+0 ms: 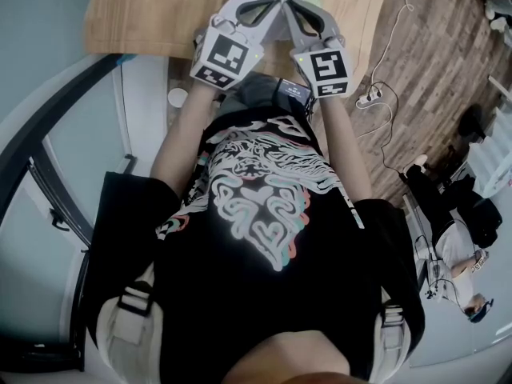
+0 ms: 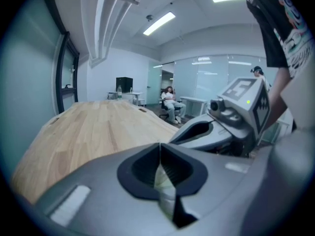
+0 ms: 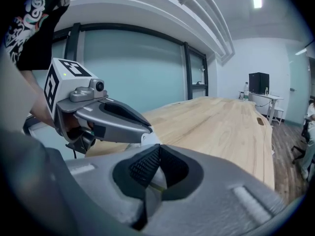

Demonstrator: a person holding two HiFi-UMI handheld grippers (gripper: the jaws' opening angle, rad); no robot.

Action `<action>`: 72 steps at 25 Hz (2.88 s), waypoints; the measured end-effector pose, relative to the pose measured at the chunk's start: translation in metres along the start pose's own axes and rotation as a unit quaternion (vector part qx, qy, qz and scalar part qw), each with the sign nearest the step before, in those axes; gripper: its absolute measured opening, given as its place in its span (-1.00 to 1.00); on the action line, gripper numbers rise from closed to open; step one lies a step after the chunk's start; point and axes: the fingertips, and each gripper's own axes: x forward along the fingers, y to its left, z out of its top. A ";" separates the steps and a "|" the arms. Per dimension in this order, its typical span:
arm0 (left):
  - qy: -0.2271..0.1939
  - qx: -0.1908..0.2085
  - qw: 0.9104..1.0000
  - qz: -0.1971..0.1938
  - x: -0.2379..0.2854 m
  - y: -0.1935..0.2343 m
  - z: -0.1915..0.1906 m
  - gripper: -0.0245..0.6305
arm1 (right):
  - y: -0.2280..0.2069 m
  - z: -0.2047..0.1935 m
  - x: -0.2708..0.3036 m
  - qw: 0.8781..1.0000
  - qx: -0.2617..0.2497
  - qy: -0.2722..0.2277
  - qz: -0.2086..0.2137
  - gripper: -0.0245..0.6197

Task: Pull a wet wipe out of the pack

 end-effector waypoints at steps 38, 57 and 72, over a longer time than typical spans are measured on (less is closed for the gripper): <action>-0.019 -0.027 0.999 0.019 -0.031 0.011 0.008 -0.94 | 0.006 -0.012 0.005 0.999 -0.029 0.022 -0.010 -0.92; -0.034 -0.029 0.998 0.041 -0.056 0.022 0.021 -0.94 | 0.008 -0.010 -0.011 0.999 -0.011 0.024 -0.019 -0.92; -0.039 -0.029 0.997 0.065 -0.077 0.023 0.022 -0.94 | 0.020 -0.009 -0.024 1.000 -0.014 0.019 -0.017 -0.92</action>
